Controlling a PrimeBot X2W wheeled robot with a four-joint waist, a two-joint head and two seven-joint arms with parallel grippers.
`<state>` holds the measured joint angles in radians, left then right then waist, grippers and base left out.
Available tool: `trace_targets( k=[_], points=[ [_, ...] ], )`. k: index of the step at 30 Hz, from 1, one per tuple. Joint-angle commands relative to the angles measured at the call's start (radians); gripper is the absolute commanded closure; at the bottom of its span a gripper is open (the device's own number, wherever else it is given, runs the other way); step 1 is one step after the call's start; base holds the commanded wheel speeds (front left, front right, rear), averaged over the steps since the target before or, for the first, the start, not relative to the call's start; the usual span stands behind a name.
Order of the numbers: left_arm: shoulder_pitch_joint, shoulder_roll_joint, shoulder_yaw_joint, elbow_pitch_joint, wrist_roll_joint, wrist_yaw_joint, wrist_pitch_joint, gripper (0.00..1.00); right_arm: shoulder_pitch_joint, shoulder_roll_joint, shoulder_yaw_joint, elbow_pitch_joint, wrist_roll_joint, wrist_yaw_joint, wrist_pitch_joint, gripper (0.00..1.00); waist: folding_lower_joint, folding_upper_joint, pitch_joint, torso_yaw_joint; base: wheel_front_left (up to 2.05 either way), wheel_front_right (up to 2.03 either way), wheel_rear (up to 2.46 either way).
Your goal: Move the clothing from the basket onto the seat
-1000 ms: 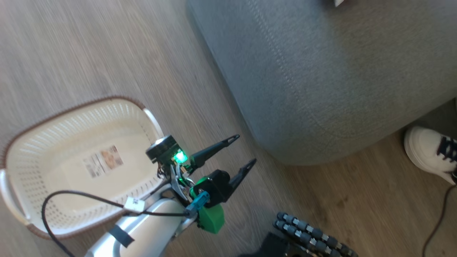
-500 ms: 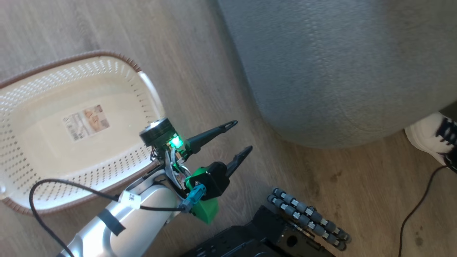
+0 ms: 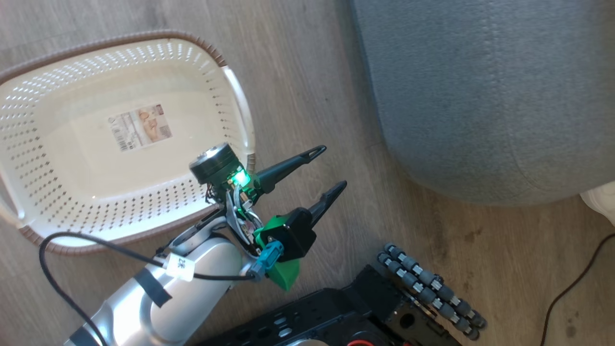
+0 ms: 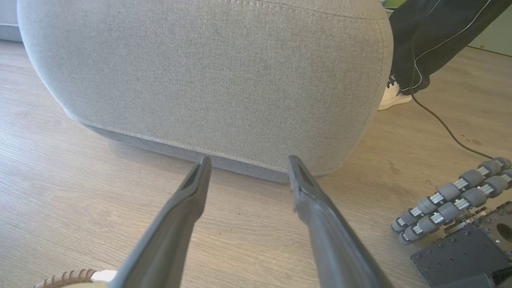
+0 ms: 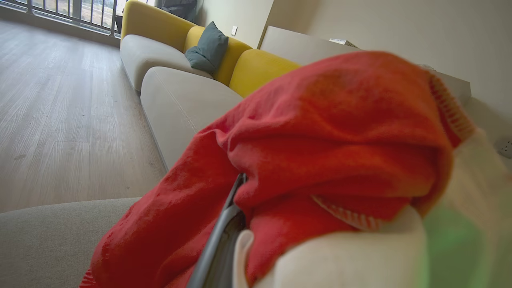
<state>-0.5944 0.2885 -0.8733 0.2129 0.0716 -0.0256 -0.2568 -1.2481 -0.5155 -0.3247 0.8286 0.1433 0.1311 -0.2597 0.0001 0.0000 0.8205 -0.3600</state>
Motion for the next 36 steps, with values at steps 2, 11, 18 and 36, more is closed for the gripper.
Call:
trace_targets(
  k=[2, 11, 18, 36],
  points=[
    [-0.003, -0.003, 0.003, -0.033, -0.009, 0.009, -0.005, 0.00, -0.045, -0.055, 0.014, 0.033, -0.001, 0.000, -0.002, 1.00, -0.0001, 0.0000, 0.013, 0.023, 0.00, 0.00, 0.00],
    [-0.022, -0.023, -0.019, -0.035, -0.030, 0.038, -0.005, 0.00, -0.113, -0.059, 0.204, 0.304, -0.010, 0.000, 0.014, 1.00, -0.0001, 0.0000, 0.016, 0.064, 0.00, 0.00, 0.00],
    [-0.036, -0.027, -0.033, -0.035, -0.043, 0.052, -0.005, 0.00, -0.120, -0.047, 0.308, 0.391, 0.042, 0.000, 0.017, 1.00, -0.0001, 0.0000, 0.010, 0.073, 0.00, 0.00, 0.00],
    [-0.028, -0.071, -0.076, -0.023, -0.087, 0.058, -0.005, 0.00, -0.079, -0.055, 0.511, 0.429, 0.147, 0.000, 0.098, 0.00, -0.0001, 0.0000, -0.124, 0.074, 0.00, 0.00, 0.00]
  ],
)
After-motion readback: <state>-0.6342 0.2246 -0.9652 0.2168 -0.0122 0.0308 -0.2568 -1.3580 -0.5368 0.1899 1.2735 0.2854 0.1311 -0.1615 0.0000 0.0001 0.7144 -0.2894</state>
